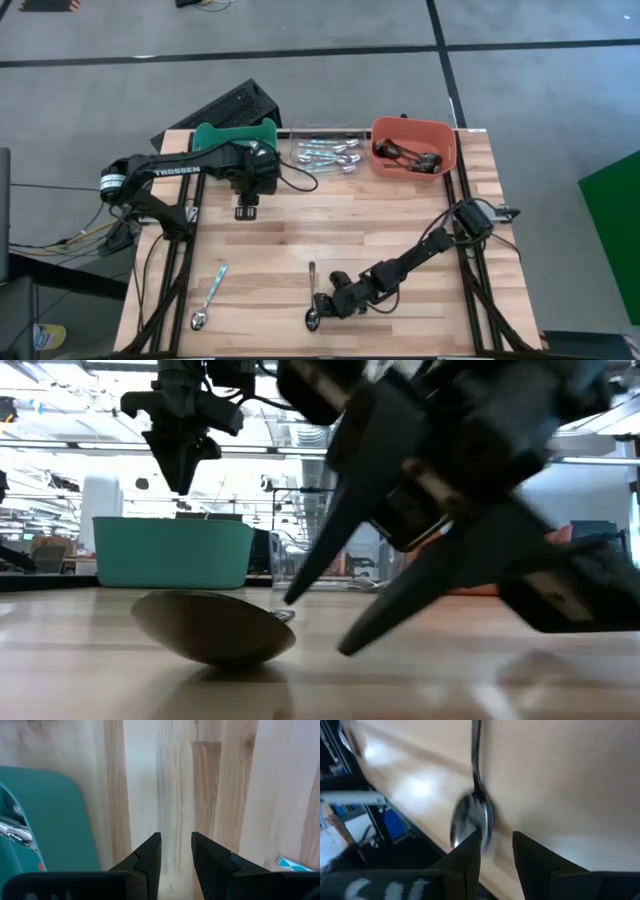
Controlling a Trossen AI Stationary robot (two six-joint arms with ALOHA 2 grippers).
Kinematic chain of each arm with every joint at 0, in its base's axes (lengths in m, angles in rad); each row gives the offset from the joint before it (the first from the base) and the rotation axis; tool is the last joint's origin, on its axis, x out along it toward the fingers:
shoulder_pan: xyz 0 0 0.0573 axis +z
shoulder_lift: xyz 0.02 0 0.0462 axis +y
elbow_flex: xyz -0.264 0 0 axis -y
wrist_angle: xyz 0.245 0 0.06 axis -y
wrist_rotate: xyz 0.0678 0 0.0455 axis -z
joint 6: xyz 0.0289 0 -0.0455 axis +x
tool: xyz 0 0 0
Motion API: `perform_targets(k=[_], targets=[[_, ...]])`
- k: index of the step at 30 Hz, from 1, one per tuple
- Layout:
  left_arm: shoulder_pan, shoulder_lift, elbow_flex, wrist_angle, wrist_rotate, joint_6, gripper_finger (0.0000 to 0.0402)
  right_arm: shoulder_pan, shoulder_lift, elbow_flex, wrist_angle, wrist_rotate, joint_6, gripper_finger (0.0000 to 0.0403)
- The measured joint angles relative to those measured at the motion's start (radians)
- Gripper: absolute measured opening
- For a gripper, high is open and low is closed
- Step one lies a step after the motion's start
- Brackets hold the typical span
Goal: Sort silverware by color (type)
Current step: Put the black spoon into the orange bin
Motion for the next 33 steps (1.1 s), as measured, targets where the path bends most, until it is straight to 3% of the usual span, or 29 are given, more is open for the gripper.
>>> perform_targets(k=[6,14,24,33], targets=[[0.0,0.0,0.0,-0.017,0.001,-0.014,0.0096,-0.063,-0.003,0.053,-0.078,-0.014,-0.044,0.0139],[0.0,0.0,0.0,-0.065,0.0,0.018,0.0096,-0.119,-0.002,0.331,-0.621,-0.026,-0.188,0.0131],[0.0,0.0,0.0,-0.063,0.0,0.018,0.0096,-0.161,0.001,0.377,-0.72,-0.031,-0.224,0.0121],[0.0,0.0,0.0,-0.068,0.0,0.017,0.0096,-0.171,0.001,0.377,-0.673,-0.031,-0.266,0.0121]])
